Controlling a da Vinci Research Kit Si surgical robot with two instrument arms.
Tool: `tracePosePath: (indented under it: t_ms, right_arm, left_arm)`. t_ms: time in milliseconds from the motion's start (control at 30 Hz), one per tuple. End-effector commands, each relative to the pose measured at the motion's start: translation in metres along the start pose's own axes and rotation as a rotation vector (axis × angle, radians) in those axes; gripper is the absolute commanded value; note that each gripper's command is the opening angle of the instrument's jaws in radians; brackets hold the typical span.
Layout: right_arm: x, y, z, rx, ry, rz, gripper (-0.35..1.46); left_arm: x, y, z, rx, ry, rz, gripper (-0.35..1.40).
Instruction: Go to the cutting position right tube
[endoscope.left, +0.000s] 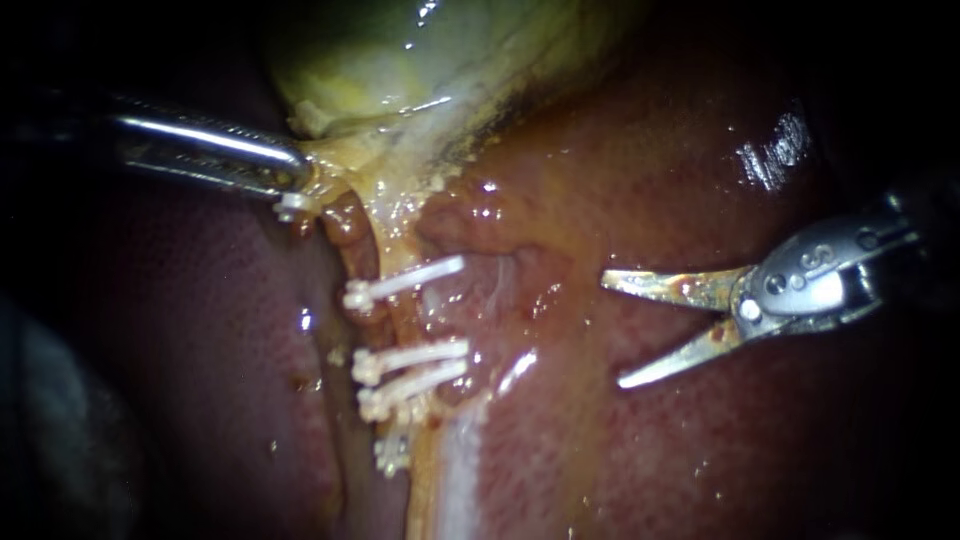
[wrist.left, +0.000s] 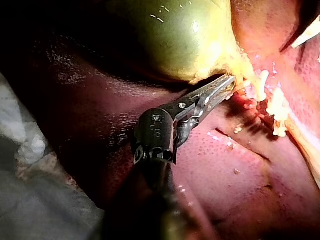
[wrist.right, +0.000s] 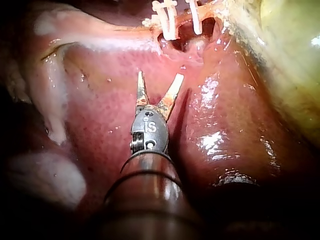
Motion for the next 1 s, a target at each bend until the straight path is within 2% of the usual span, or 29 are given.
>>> tracePosePath:
  t_ms: [33,233,467,667,1000]
  right_arm:
    - [0.0001,-0.0001,0.0004,0.01,0.005,0.053,1.43]
    - [0.0009,-0.0003,0.0033,0.036,0.014,0.256,1.4]
    - [-0.0003,-0.0012,0.0079,0.086,0.025,0.38,1.4]
    - [-0.0009,-0.0012,0.0115,0.128,0.057,0.437,1.4]
    - [0.0003,-0.0005,0.0144,0.205,0.16,0.486,1.38]
  left_arm:
    - [-0.0001,-0.0001,0.0002,0.002,0.001,0.001,-0.35]
    - [0.0,-0.0001,0.0002,0.002,0.001,0.001,-0.35]
    - [0.0,-0.0001,0.0002,0.002,0.001,0.001,-0.35]
    - [0.0,0.0,0.0002,0.002,0.001,0.0,-0.35]
    - [-0.0001,0.0,0.0003,0.003,0.002,0.0,-0.35]
